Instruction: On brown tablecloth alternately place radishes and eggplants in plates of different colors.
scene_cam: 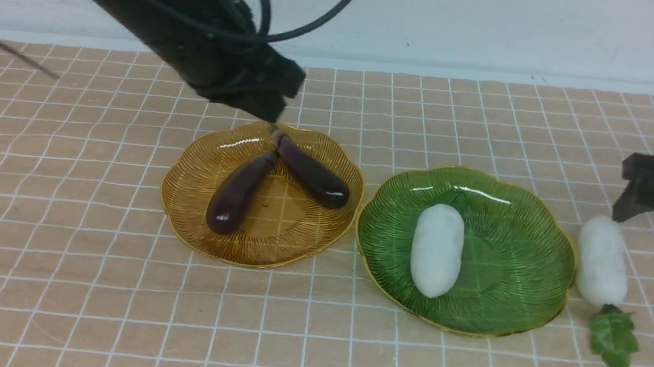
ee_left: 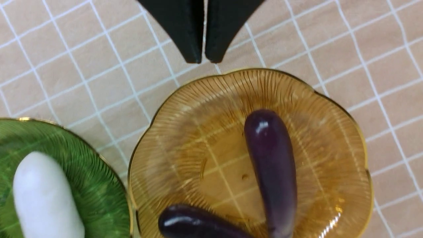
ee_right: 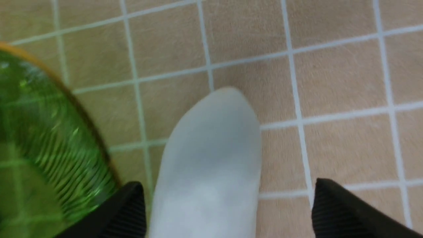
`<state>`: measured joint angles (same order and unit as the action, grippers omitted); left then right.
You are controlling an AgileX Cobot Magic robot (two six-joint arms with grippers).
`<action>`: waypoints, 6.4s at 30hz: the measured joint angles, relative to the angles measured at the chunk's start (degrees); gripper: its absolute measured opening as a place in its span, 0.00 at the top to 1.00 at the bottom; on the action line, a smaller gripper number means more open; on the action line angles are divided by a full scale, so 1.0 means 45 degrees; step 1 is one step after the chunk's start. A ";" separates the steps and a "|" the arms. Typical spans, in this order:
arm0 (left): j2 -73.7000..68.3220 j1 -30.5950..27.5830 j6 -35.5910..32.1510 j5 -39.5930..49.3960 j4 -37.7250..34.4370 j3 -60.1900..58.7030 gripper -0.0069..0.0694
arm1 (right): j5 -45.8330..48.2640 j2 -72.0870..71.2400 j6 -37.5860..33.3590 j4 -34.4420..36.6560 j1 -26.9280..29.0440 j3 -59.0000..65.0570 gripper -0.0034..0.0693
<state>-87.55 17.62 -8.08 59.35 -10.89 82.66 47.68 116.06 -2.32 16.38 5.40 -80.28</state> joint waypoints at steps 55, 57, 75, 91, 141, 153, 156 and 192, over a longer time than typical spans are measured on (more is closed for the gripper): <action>0.5274 0.0000 0.0094 0.0282 -0.0220 -0.2680 0.91 | -0.5872 -2.4327 0.1044 -0.3389 -0.3293 1.0349 0.97; 0.5387 0.0000 0.0094 0.0198 -0.0227 -0.2878 0.91 | -0.6706 -2.5084 0.1044 -0.3357 -0.3293 1.1468 0.97; 1.5486 0.0000 0.0702 -0.5973 -0.0028 -1.1916 0.91 | -0.9021 -2.5933 0.1048 -0.3357 -0.3293 1.2671 0.97; 1.6640 -0.0011 0.0539 -0.6236 0.0956 -1.2995 0.91 | -0.9024 -2.5933 0.1048 -0.3357 -0.3293 1.2685 0.97; 1.9615 -0.3527 0.0797 -0.8366 0.2156 -1.8725 0.91 | -0.9049 -2.5933 0.1048 -0.3357 -0.3293 1.2685 0.97; 1.9615 -0.3527 0.0797 -0.8366 0.2156 -1.8725 0.91 | -0.8980 -2.5933 0.0990 -0.3639 -0.3293 1.2700 0.97; 1.9615 -0.3527 0.0797 -0.8366 0.2156 -1.8725 0.91 | -0.8413 -2.5933 0.0862 -0.4034 -0.3192 1.3109 0.97; 1.9615 -0.3527 0.0797 -0.8366 0.2186 -1.8725 0.91 | -0.5528 -2.5922 0.1018 -0.4957 -0.1730 1.8168 0.97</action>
<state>0.72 1.74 -4.50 21.70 -1.06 -1.60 22.80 -0.58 2.27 -5.93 -2.38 1.47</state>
